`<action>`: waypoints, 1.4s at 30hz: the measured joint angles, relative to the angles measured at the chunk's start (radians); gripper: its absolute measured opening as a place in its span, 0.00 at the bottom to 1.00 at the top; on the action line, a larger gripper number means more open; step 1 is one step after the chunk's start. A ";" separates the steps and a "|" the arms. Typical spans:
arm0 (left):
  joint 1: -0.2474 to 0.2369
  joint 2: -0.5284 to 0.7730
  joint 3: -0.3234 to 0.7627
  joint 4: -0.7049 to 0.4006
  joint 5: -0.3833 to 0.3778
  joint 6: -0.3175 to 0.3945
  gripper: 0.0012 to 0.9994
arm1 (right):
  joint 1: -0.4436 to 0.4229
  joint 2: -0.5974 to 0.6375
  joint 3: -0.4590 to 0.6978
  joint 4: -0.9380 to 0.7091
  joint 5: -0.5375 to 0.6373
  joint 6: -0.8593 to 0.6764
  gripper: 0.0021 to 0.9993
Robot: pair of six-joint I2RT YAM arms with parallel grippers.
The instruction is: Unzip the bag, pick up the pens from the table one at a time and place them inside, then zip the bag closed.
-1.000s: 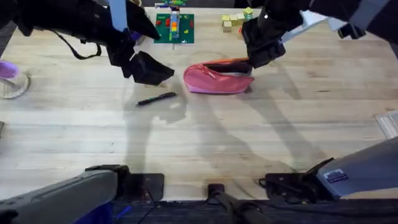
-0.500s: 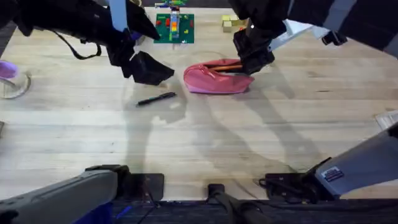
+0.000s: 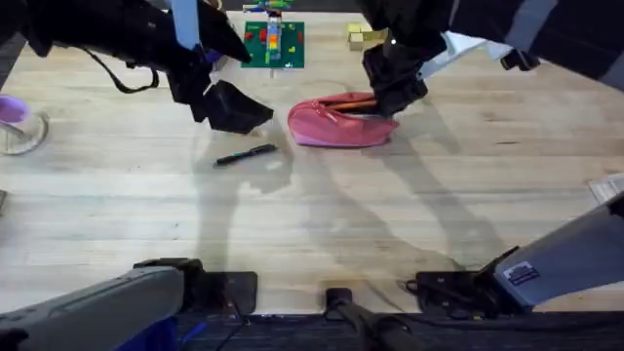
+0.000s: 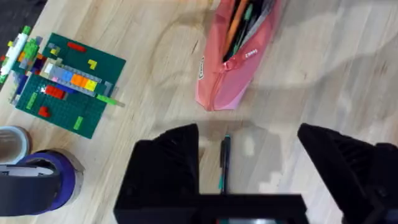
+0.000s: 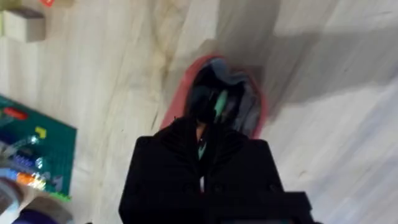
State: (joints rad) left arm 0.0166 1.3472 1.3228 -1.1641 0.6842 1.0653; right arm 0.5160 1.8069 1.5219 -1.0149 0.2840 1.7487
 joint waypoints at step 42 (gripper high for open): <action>0.000 0.000 0.000 0.000 0.000 0.000 0.99 | 0.019 0.040 -0.001 0.102 -0.124 -0.154 1.00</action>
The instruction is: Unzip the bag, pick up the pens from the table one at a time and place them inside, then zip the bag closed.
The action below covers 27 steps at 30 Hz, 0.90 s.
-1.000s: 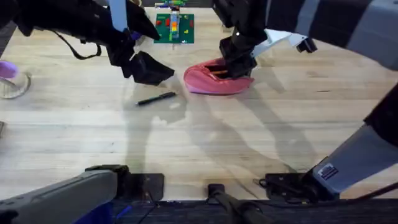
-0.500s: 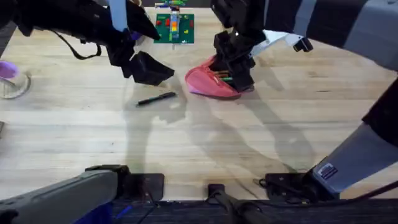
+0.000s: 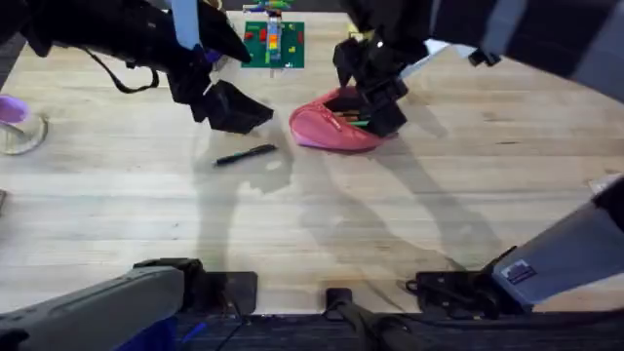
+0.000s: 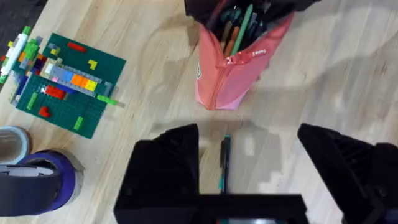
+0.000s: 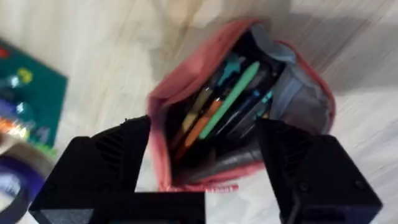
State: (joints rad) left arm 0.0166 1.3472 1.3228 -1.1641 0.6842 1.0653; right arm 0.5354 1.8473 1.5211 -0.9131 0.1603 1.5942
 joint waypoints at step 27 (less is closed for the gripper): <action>0.000 0.000 0.000 -0.010 -0.066 -0.011 0.99 | 0.001 -0.257 0.000 -0.002 0.035 -1.081 1.00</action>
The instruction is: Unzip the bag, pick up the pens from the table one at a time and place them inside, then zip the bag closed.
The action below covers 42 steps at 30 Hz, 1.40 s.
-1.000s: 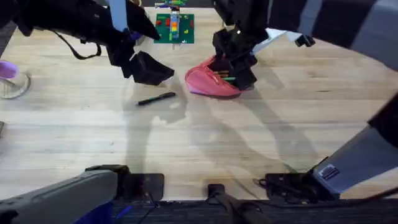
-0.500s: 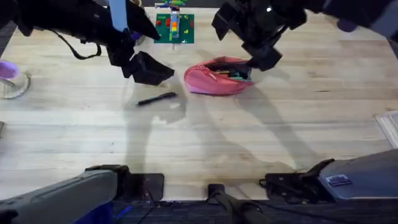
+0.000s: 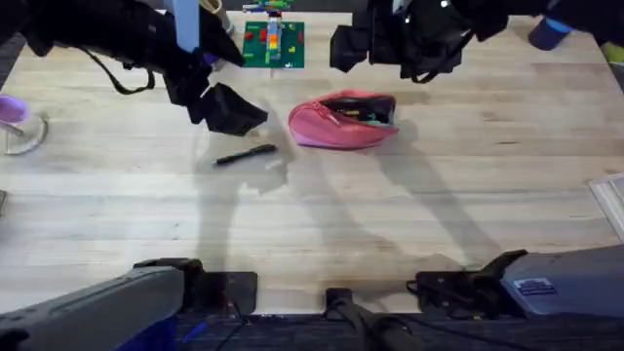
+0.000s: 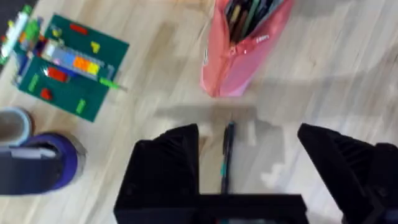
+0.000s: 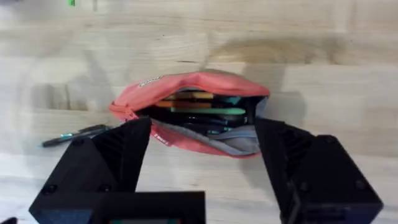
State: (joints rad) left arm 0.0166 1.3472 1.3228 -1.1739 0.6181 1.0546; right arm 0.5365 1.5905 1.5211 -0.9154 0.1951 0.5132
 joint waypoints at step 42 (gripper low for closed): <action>-0.003 0.047 -0.177 -0.014 -0.283 0.132 1.00 | 0.000 -0.001 0.000 -0.011 0.026 -0.072 1.00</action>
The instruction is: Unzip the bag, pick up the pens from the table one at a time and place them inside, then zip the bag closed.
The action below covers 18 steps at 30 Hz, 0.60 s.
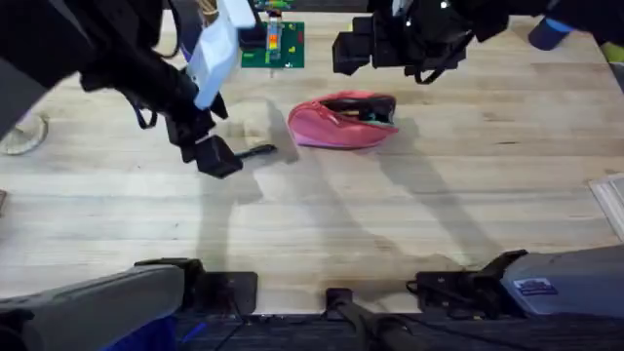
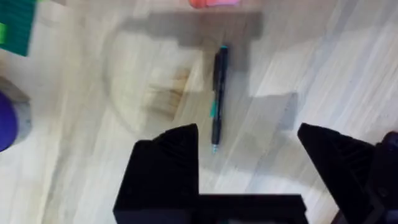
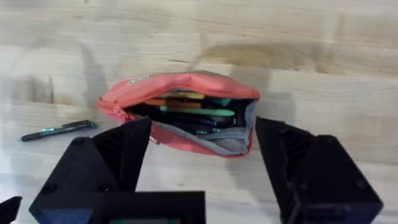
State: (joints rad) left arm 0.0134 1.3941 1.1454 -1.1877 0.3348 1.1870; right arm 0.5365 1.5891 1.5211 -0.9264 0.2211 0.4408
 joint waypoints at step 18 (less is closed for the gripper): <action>-0.121 0.141 -0.161 0.191 -0.119 0.002 0.99 | -0.005 -0.051 0.000 -0.021 0.000 0.000 1.00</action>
State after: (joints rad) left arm -0.1078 1.5354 0.9840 -0.9962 0.2154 1.1890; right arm 0.5316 1.5377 1.5208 -0.9473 0.2214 0.4408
